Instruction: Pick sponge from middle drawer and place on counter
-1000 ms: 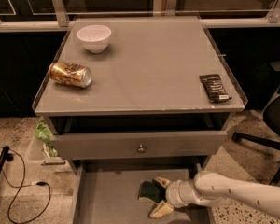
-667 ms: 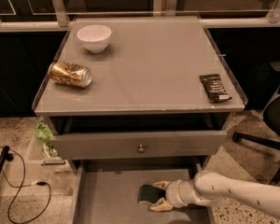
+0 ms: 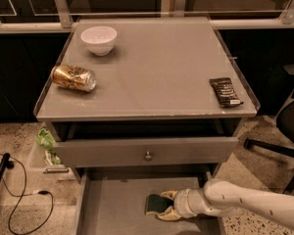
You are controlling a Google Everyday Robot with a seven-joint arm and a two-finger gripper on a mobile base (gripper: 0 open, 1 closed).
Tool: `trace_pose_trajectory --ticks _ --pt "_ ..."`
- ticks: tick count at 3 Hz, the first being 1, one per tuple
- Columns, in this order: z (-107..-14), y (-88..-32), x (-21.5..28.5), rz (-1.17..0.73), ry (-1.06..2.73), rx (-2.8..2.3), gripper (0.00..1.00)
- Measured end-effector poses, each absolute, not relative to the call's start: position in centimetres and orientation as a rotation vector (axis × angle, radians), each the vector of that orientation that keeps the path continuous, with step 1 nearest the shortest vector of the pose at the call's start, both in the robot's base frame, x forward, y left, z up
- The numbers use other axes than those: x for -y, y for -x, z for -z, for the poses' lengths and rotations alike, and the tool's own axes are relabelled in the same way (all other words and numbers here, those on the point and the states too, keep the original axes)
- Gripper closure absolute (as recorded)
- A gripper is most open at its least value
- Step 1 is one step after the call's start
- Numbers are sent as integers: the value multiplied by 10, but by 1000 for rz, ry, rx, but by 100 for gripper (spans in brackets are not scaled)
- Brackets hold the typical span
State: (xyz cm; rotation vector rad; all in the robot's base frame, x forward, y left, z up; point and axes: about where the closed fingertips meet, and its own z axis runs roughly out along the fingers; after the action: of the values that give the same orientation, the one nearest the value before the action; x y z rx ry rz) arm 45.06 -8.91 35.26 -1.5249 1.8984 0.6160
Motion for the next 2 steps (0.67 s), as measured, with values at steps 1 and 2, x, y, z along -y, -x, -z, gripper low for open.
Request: trace_pose_trajectory --ticks 1,2 --pt "-355 -447 89 -652 1528 -1896 100" --pt "-377 -446 102 -718 1527 -1904 100"
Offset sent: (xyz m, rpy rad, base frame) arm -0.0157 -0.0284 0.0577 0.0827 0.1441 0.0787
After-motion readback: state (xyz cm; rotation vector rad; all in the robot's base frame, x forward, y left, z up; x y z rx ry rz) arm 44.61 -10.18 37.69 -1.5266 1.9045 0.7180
